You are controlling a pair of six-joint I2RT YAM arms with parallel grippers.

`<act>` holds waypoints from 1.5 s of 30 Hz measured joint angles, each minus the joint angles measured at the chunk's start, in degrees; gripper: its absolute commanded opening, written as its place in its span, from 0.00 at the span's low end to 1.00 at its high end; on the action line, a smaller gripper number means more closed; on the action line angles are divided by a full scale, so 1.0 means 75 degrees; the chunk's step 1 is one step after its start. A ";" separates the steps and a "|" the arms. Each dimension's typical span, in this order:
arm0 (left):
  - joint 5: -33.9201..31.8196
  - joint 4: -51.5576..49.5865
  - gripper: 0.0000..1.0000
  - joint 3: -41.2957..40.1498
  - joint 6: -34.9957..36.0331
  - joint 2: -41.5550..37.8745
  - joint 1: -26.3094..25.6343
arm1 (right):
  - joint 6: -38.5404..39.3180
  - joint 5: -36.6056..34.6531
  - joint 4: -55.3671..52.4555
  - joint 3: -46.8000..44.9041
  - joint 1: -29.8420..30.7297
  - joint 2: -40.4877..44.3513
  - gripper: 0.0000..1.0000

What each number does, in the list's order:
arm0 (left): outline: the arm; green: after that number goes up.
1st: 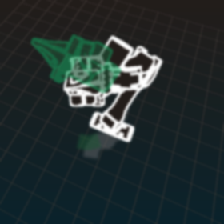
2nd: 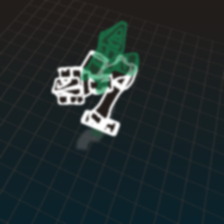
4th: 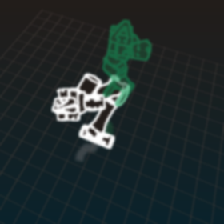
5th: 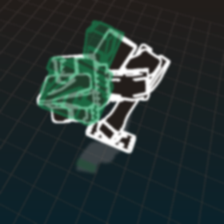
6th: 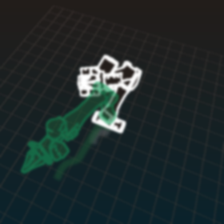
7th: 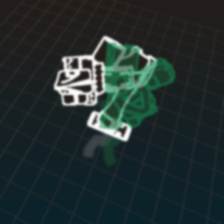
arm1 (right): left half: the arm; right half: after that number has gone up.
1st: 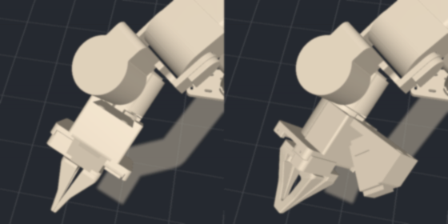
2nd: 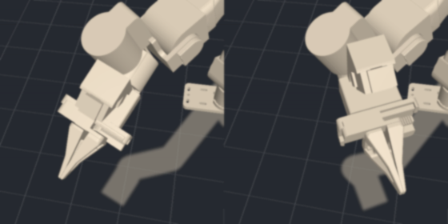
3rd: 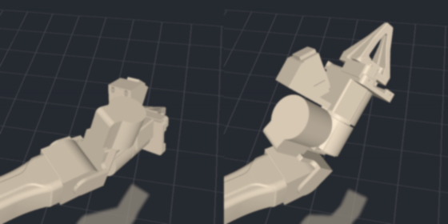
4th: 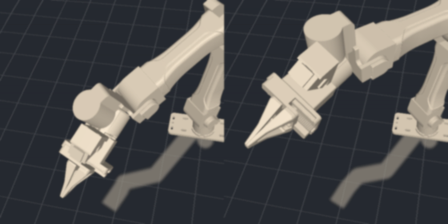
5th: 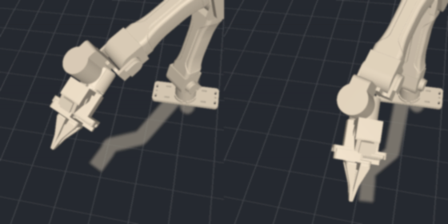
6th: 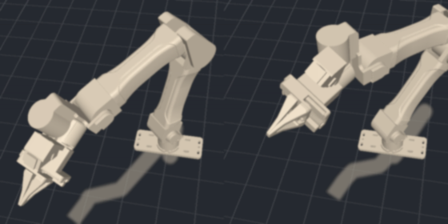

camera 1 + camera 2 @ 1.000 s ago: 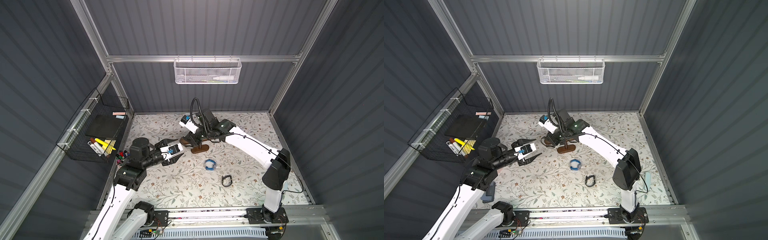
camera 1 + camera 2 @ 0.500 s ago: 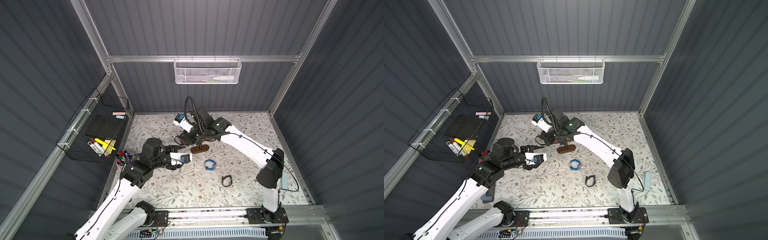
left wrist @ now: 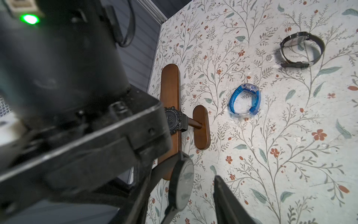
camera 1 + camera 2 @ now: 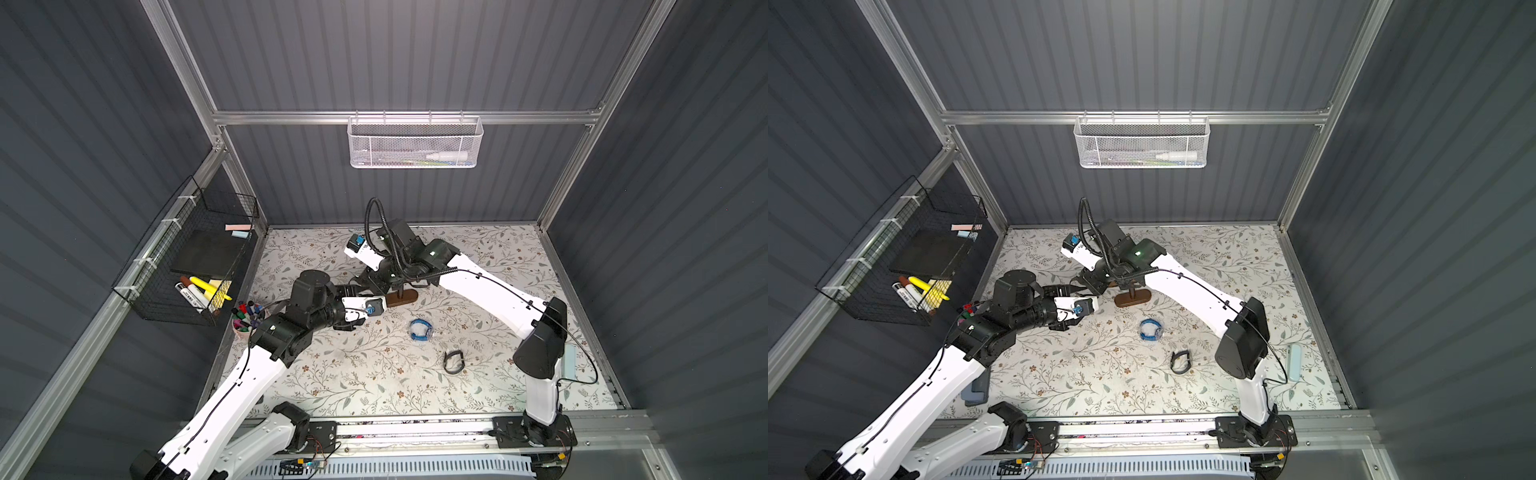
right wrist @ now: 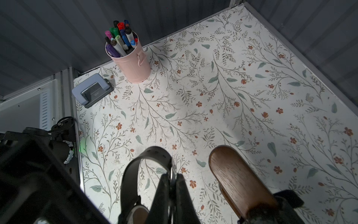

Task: Place watch on stand
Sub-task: Pick up the watch at the center of the board.

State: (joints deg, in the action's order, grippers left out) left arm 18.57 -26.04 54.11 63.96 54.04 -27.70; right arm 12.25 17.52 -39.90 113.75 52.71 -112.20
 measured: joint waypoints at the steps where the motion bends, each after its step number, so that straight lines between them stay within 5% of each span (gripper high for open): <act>1: -0.0052 0.0017 0.53 0.0000 -0.0015 0.0017 0.0000 | 0.0003 -0.0023 0.0006 -0.0020 0.0017 0.0012 0.00; 21: -0.0350 0.0020 0.40 0.0006 -0.0187 0.0385 0.0000 | 0.0117 -0.0315 0.0187 -0.0093 0.0102 0.0239 0.00; 35: -0.0600 0.0565 0.17 -0.0297 -0.0414 0.0437 0.0000 | 0.0067 -0.0265 0.0353 -0.0274 0.0114 0.0245 0.00; 39: -0.0650 0.0708 0.00 -0.0388 -0.0423 0.0428 -0.0026 | 0.0023 -0.0262 0.0405 -0.0286 0.0114 0.0245 0.00; 45: -0.0679 0.0828 0.00 -0.0420 -0.0586 0.0428 -0.0050 | -0.0035 -0.0268 0.0452 -0.0286 0.0105 0.0245 0.03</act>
State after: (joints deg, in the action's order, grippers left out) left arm 13.47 -19.84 50.96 59.57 57.25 -28.08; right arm 11.99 15.51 -36.51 111.61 53.49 -110.37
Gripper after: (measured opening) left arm 0.096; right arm 0.072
